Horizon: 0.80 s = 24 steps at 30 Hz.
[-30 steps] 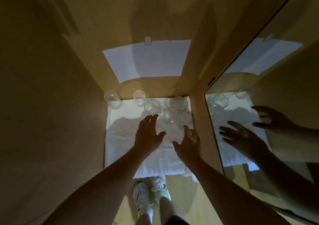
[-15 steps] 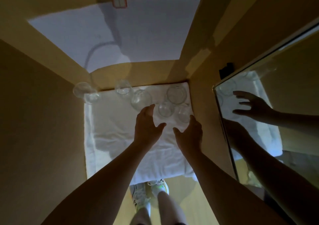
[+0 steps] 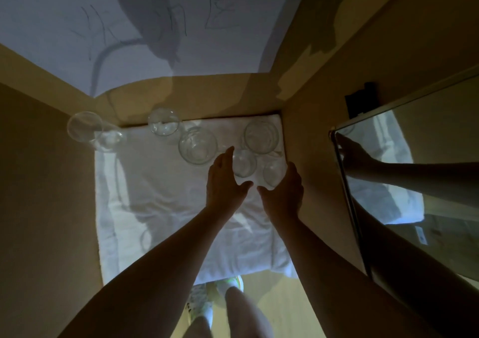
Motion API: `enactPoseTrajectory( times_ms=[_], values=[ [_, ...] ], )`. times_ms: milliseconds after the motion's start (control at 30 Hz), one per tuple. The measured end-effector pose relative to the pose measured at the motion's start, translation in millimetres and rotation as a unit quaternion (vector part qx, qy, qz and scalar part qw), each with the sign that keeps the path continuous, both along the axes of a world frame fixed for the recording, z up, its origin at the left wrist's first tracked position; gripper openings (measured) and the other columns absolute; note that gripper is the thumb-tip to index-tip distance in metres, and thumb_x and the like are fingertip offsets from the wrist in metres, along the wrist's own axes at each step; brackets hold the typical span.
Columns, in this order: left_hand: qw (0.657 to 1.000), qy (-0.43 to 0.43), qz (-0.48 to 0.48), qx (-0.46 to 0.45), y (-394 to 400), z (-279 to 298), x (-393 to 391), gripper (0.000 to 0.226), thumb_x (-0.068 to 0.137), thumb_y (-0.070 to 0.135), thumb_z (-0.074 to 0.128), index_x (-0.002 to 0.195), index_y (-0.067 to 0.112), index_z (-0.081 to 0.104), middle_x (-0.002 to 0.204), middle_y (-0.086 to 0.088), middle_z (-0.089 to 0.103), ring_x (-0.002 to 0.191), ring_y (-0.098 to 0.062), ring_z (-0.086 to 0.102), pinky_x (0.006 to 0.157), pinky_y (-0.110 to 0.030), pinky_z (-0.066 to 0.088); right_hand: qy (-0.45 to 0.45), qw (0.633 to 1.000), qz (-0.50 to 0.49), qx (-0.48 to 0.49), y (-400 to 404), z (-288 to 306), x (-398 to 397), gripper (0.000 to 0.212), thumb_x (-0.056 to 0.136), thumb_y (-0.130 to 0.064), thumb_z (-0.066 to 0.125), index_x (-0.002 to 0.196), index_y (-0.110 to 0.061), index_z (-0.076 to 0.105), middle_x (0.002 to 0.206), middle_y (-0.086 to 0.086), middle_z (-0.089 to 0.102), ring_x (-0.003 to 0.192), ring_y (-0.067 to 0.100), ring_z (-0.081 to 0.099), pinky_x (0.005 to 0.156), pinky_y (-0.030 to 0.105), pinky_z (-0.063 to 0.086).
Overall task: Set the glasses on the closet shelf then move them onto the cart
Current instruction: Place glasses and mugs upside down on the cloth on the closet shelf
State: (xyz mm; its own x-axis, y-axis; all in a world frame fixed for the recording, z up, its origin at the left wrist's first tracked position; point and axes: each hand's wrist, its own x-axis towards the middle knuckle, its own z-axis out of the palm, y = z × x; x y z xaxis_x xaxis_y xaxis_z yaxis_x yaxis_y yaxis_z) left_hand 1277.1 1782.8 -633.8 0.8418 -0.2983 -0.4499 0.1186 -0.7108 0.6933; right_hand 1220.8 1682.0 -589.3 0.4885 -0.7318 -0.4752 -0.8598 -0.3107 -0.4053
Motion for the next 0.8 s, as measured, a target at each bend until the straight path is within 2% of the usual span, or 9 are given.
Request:
enactPoseTrajectory(
  times_ms=[133,233,467,600,700,800],
  values=[
    [0.999,-0.024,0.032,-0.017,-5,-3,3,0.083,0.071,0.025,0.090,0.141,0.021,0.046,0.136,0.001,0.058,0.127,-0.022,0.055,0.101,-0.039,0.048,-0.023,0.999,-0.016,-0.020,-8,-12,-1,0.086,0.073,-0.021,0.090,0.144,-0.011,0.042,0.137,0.011,0.057,0.126,0.029,0.055,0.100,0.039,0.050],
    [0.998,-0.036,0.040,-0.032,-4,0,3,0.076,0.067,0.024,0.092,0.130,0.021,0.051,0.121,0.006,0.065,0.115,-0.018,0.061,0.090,-0.032,0.048,-0.050,0.998,-0.027,-0.012,-13,-18,-4,0.082,0.070,-0.021,0.091,0.138,-0.012,0.046,0.129,0.009,0.062,0.119,0.029,0.060,0.096,0.044,0.052],
    [0.997,-0.043,0.055,-0.036,15,21,-4,0.071,0.065,0.030,0.091,0.124,0.027,0.052,0.114,0.011,0.068,0.108,-0.016,0.065,0.088,-0.032,0.050,-0.072,0.997,-0.029,0.001,-9,-7,-14,0.081,0.071,-0.026,0.090,0.138,-0.011,0.048,0.128,0.011,0.063,0.116,0.030,0.061,0.092,0.036,0.050],
    [0.995,-0.050,0.071,-0.045,28,42,-9,0.074,0.067,0.031,0.090,0.130,0.029,0.052,0.121,0.010,0.067,0.113,-0.015,0.064,0.095,-0.036,0.052,-0.083,0.996,-0.020,0.011,-2,11,-20,0.081,0.072,-0.027,0.090,0.139,-0.012,0.047,0.128,0.011,0.063,0.117,0.030,0.060,0.091,0.036,0.051],
    [0.995,-0.065,0.068,-0.027,38,66,-9,0.074,0.066,0.034,0.090,0.129,0.029,0.052,0.118,0.009,0.069,0.109,-0.016,0.065,0.091,-0.034,0.053,-0.103,0.994,-0.011,0.017,4,28,-20,0.081,0.071,-0.025,0.090,0.138,-0.012,0.047,0.129,0.012,0.062,0.118,0.031,0.059,0.095,0.037,0.050],
    [0.995,-0.072,0.061,-0.013,51,94,-11,0.071,0.066,0.037,0.089,0.126,0.028,0.051,0.110,0.007,0.070,0.103,-0.020,0.067,0.086,-0.034,0.052,-0.129,0.991,0.002,0.021,14,58,-22,0.078,0.070,-0.023,0.091,0.135,-0.009,0.050,0.128,0.012,0.062,0.118,0.031,0.059,0.094,0.032,0.046]
  ],
)
